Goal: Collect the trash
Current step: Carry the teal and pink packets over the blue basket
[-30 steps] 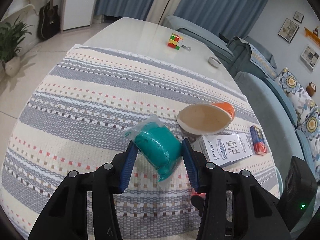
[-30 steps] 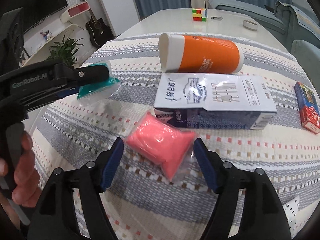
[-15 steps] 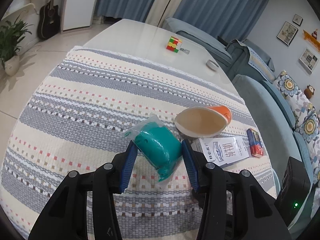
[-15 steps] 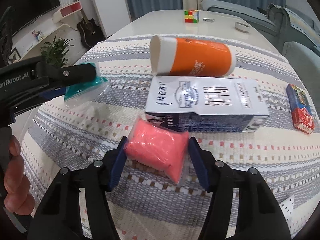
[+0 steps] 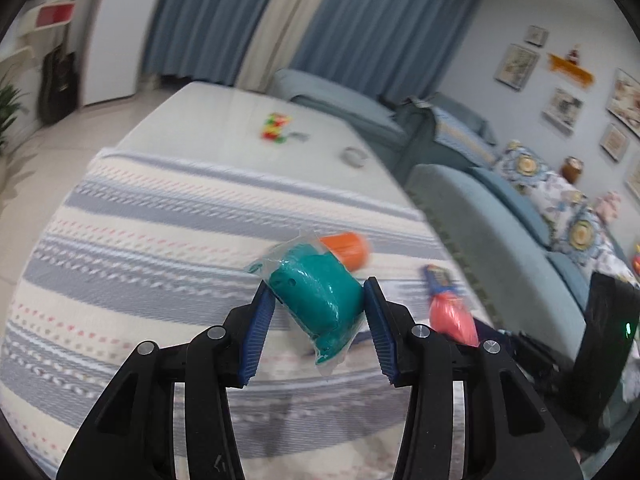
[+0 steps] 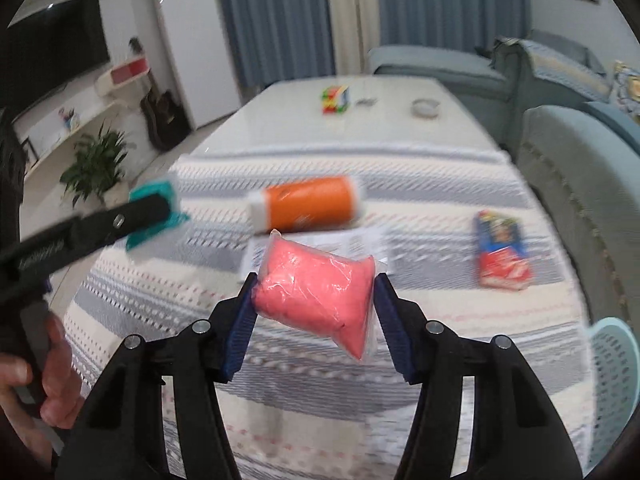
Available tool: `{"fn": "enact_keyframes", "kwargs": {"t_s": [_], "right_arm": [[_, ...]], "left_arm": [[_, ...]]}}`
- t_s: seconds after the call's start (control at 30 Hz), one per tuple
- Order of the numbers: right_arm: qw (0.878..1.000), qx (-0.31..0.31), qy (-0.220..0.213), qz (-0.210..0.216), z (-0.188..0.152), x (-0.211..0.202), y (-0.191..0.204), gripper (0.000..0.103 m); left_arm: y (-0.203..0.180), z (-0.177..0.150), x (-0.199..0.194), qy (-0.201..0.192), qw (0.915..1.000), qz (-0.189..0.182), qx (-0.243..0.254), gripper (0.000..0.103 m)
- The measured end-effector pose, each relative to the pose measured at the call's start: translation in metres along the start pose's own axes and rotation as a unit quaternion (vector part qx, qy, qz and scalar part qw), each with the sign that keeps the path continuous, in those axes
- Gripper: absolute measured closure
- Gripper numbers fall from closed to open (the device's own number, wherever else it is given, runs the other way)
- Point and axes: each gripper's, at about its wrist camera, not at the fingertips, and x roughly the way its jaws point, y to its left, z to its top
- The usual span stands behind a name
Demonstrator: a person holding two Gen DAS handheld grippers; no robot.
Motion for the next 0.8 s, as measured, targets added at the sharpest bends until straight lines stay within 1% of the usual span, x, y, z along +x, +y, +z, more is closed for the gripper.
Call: {"fn": "enact_keyframes", "kwargs": {"t_s": [0.03,0.1,0.2,0.27,0.3,0.43,0.6,0.8], "right_arm": [[1.000,0.006,-0.009,-0.007,0.002,-0.009,-0.010,0.049],[0.999,0.019,-0.023,-0.019,0.005,-0.026,-0.030,0.049],[0.997,0.046,-0.042,-0.040,0.007,-0.051,-0.067,0.049],[0.995,0.067,-0.053,-0.055,0.004,-0.068,-0.096,0.049],[0.994,0.076,-0.056,-0.061,0.003,-0.074,-0.107,0.049],[0.987,0.107,-0.071,-0.093,-0.006,-0.102,-0.156,0.049],[0.977,0.155,-0.081,-0.123,-0.022,-0.130,-0.213,0.049],[0.961,0.221,-0.065,-0.153,-0.043,-0.146,-0.273,0.049]], "left_arm": [[-0.009,-0.001,-0.001,-0.001,1.0000,-0.008,0.002,0.059],[-0.030,-0.001,-0.001,0.002,0.9990,-0.044,-0.004,0.059],[-0.067,-0.001,-0.001,-0.005,0.9983,-0.051,0.027,0.059],[-0.091,-0.001,0.000,-0.009,0.9972,-0.065,0.036,0.059],[-0.108,-0.002,0.003,-0.008,0.9961,-0.077,0.041,0.059],[-0.163,-0.009,0.018,0.002,0.9925,-0.098,0.073,0.059],[-0.225,-0.026,0.043,0.022,0.9870,-0.122,0.102,0.059],[-0.283,-0.053,0.076,0.054,0.9800,-0.138,0.132,0.059]]}}
